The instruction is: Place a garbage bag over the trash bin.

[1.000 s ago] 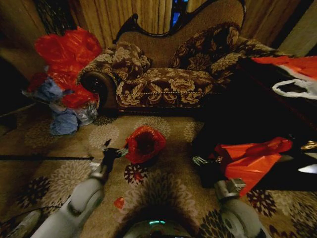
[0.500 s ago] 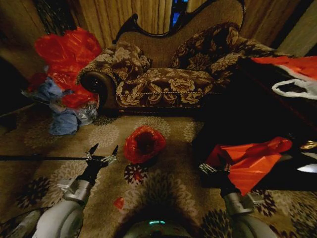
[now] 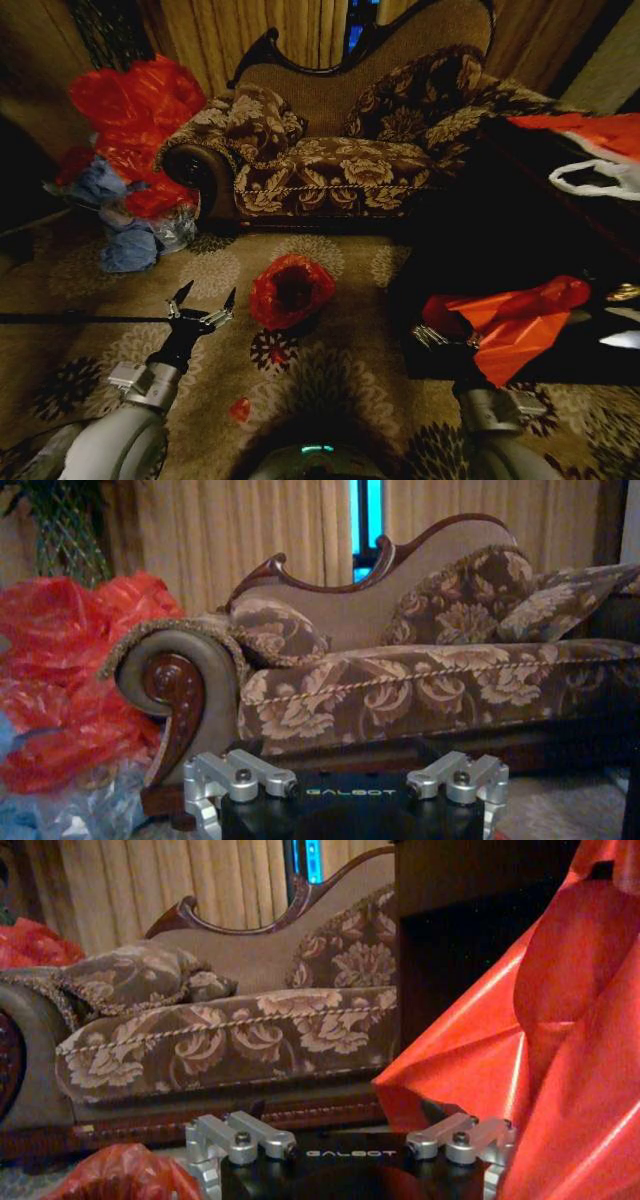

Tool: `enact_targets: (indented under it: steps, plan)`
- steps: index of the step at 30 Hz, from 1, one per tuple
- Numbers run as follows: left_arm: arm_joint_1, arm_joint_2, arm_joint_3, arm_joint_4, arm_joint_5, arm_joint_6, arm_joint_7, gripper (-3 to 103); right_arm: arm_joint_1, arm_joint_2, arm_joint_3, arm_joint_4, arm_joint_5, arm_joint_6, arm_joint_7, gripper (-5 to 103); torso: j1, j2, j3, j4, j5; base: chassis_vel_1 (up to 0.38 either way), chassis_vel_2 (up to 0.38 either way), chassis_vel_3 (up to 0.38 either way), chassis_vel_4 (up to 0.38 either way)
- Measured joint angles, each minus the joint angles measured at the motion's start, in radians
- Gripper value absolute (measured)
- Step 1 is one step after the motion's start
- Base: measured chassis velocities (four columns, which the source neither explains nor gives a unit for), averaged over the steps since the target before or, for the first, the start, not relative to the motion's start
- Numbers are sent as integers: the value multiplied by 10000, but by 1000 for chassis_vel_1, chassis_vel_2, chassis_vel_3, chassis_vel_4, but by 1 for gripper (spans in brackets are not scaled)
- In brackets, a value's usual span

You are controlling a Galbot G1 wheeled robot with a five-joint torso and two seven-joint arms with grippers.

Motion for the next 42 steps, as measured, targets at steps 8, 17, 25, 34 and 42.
enact_targets:
  steps: [8, 17, 25, 34, 42]
  plan:
    - [-64, 158, 155, 207, 295, -22, 122, 100, -71, 254, -146, -38, -400, 428, -1, 100, 0, 0, 0, 0, 0, 0, 0, 0, 0]
    - [-111, 214, 330, 206, 183, -16, 112, 100, -197, 399, -172, 80, -624, 468, -18, 100, 0, -1, 0, 0, 1, 0, 0, 0, 0]
    - [-174, 300, 455, 227, 77, 43, -40, 100, -215, 516, -128, 58, -734, 470, -9, 100, 0, -1, 0, 0, 1, 0, 0, 0, 0]
    - [-201, 138, 382, 261, 614, -59, 23, 100, -232, 448, -209, 15, -717, 517, 44, 100, 0, -1, 0, 0, 1, 0, 0, 0, 0]
    - [372, -893, 614, -128, 1039, -202, 66, 100, -224, 390, -334, 48, -617, 593, 152, 100, 0, -1, 0, 1, 2, 0, 0, 0, 0]
